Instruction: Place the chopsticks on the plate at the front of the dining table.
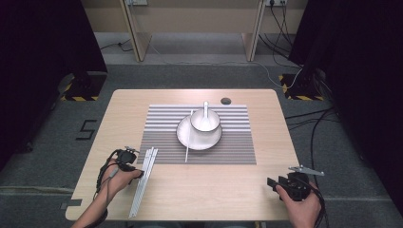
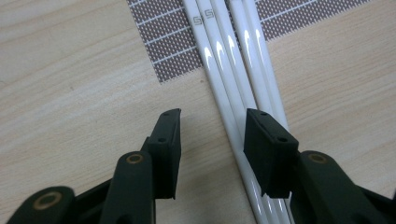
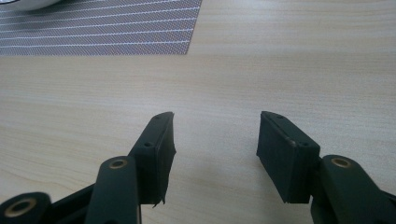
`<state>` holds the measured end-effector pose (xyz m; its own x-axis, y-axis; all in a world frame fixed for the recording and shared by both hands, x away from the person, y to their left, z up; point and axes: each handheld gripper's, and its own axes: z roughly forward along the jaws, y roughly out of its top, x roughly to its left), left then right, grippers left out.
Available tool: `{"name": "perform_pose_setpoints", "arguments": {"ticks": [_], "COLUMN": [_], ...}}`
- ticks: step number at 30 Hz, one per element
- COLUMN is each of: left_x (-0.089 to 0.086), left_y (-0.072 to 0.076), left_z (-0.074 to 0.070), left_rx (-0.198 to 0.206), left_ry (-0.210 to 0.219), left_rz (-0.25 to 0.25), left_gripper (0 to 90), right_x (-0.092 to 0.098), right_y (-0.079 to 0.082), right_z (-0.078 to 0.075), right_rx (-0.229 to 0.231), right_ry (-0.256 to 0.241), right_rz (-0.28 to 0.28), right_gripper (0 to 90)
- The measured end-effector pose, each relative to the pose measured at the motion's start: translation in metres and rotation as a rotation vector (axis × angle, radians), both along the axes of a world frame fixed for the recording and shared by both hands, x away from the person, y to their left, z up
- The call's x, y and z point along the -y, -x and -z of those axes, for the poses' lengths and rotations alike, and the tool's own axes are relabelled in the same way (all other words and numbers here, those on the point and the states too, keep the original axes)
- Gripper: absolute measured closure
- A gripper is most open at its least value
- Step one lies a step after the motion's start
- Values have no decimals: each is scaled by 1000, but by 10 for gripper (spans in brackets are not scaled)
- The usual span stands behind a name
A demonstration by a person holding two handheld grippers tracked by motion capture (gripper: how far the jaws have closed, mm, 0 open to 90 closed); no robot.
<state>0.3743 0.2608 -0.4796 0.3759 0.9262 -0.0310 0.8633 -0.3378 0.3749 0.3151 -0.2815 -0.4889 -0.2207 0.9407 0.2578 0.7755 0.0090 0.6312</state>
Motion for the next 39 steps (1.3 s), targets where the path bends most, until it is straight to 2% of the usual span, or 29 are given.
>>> {"name": "perform_pose_setpoints", "arguments": {"ticks": [7, 12, 20, 22, 27, 32, 34, 37, 39], "left_x": [-2, -6, -18, -21, -34, -45, -48, -50, -52], "left_y": [0, 1, 1, 2, 3, 5, 5, 6, 6], "left_z": [0, 1, 2, 1, 1, 1, 0, -3, -5], "left_rx": [-4, -26, -54, -60, -69, -80, -77, -72, -82], "left_ry": [-24, -50, -75, -92, -119, -110, -100, -107, -105], "left_rz": [11, 34, 30, 30, -8, -44, -53, -44, -35], "left_gripper": [606, 703, 831, 838, 843, 836, 795, 776, 763], "right_x": [0, 0, 0, 0, 0, 0, -1, -1, -1], "right_y": [0, 0, 0, 0, 0, -1, -1, -1, -1], "right_z": [0, 0, 0, 1, 0, 1, 1, 1, 1], "right_rx": [0, 0, -2, -1, -1, 0, 0, -3, -4], "right_ry": [-1, -2, -1, -1, -1, 0, 2, 1, 1], "right_rz": [1, 0, 0, -2, -1, -6, -7, -6, -6], "right_gripper": [463, 464, 463, 464, 464, 464, 463, 464, 464]}}
